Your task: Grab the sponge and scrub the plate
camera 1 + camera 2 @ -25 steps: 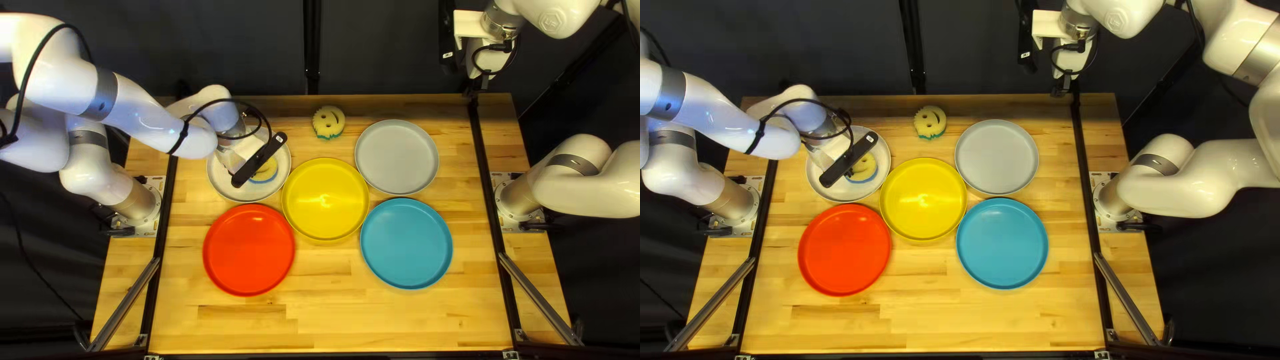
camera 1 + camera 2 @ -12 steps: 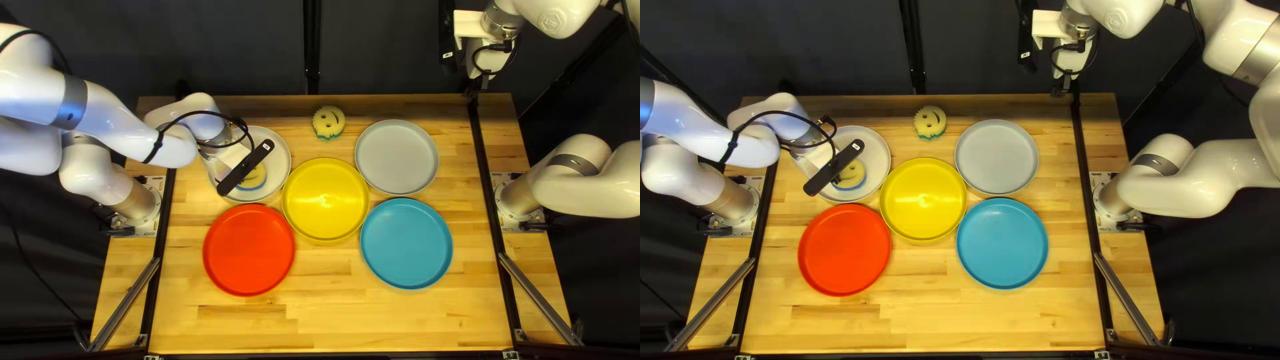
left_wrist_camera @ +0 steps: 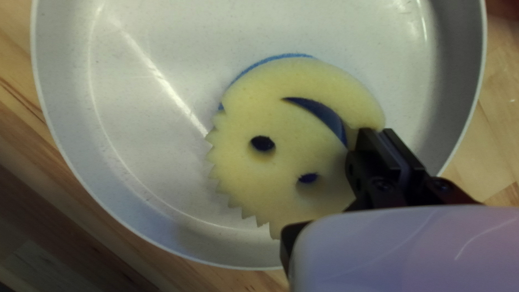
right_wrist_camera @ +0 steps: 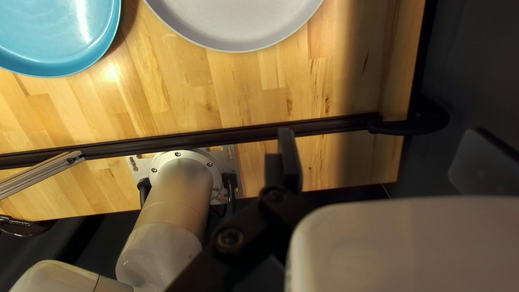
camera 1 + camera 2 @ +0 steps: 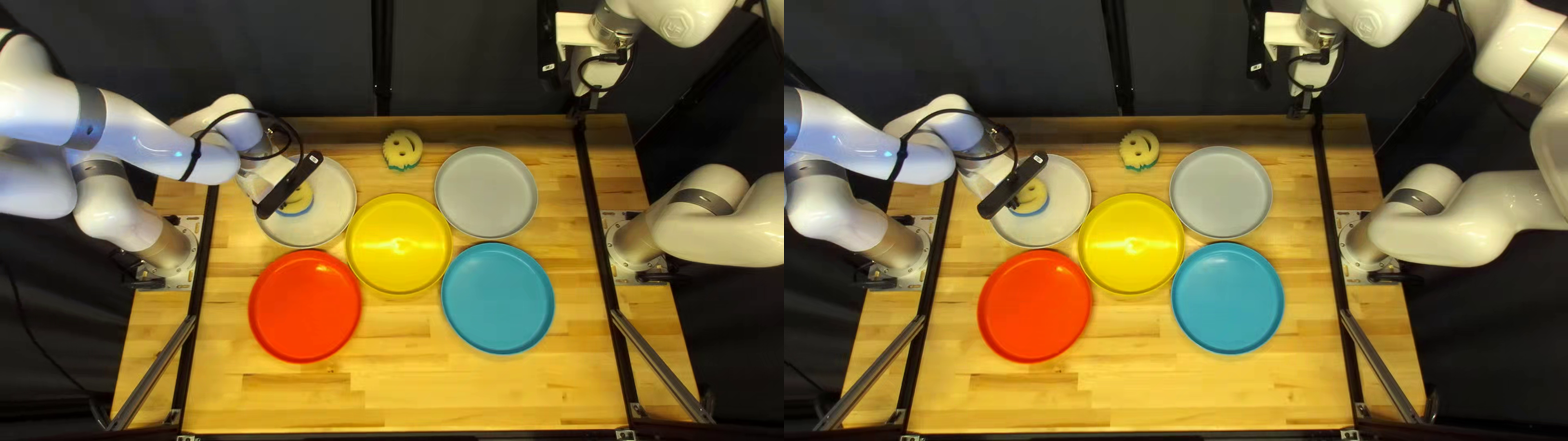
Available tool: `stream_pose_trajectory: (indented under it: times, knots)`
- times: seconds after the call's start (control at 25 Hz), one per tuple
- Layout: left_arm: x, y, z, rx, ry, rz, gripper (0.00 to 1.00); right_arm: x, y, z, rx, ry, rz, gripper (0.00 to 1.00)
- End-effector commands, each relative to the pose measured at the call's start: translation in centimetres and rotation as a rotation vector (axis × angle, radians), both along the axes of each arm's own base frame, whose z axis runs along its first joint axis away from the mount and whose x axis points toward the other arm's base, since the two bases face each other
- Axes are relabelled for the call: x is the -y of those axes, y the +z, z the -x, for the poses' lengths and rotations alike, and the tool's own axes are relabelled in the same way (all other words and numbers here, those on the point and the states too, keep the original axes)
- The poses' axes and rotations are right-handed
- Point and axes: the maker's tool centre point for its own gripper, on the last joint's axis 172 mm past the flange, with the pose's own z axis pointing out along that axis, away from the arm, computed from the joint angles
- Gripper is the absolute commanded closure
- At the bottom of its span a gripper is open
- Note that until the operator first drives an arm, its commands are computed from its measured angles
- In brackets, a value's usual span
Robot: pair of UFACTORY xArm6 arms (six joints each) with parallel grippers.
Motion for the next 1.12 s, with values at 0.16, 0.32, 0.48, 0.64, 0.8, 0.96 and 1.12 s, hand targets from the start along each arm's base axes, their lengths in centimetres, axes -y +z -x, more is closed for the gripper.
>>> stream_pose_trajectory:
  times: [0.16, 0.32, 0.48, 0.64, 0.8, 0.96, 1.12]
  knots:
    - [3.8, 0.3, -0.1, 0.011, 0.000, 0.002, 1.00, 0.0, 0.0, 0.0, 0.000, 0.000, 0.000, 0.00]
    - [4.9, 0.4, -0.2, 0.014, -0.006, 0.000, 1.00, 0.0, 0.0, 0.0, 0.000, 0.000, 0.000, 0.00]
    - [4.2, 0.4, -0.1, 0.013, -0.005, -0.001, 1.00, 0.0, 0.0, 0.0, 0.000, 0.000, 0.000, 0.00]
    - [1.8, 0.3, 0.3, 0.009, 0.002, 0.003, 1.00, 0.0, 0.0, 0.0, 0.000, 0.000, 0.000, 0.00]
    - [-0.6, 0.0, 0.6, 0.006, 0.015, 0.013, 1.00, 0.0, 0.0, 0.0, 0.000, 0.000, 0.000, 0.00]
    - [-1.2, -0.2, 0.6, 0.004, 0.020, 0.021, 1.00, 0.0, 0.0, 0.0, 0.000, 0.000, 0.000, 0.00]
    - [1.0, -0.4, -0.2, 0.009, 0.012, 0.021, 1.00, 0.0, 0.0, 0.0, 0.000, 0.000, 0.000, 0.00]
